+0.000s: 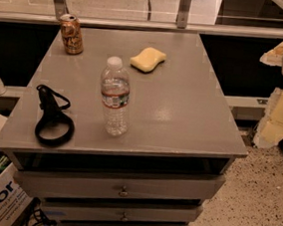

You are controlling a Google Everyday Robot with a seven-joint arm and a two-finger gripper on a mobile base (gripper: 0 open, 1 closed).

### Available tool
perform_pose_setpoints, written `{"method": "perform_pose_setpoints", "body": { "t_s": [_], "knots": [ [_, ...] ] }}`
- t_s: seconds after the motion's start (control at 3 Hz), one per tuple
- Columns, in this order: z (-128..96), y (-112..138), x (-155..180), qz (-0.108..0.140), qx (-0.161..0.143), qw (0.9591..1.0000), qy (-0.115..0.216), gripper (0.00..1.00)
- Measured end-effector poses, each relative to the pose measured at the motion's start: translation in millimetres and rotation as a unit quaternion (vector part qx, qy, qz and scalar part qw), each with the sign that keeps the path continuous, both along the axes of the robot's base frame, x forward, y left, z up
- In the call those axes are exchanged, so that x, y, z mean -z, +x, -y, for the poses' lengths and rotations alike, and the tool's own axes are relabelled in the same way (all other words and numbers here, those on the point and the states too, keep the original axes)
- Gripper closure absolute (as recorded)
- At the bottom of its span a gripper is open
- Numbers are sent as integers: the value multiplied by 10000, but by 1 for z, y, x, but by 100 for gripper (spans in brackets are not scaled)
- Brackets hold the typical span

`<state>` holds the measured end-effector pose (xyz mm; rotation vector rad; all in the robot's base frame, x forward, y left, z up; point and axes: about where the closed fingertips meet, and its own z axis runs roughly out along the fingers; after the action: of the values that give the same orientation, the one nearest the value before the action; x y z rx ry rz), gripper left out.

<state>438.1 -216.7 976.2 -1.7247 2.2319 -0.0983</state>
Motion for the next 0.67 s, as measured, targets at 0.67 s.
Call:
{"method": "perform_pose_setpoints", "body": {
  "t_s": [0.67],
  "knots": [
    [-7, 2, -1, 80, -221, 9996, 132, 0]
  ]
}}
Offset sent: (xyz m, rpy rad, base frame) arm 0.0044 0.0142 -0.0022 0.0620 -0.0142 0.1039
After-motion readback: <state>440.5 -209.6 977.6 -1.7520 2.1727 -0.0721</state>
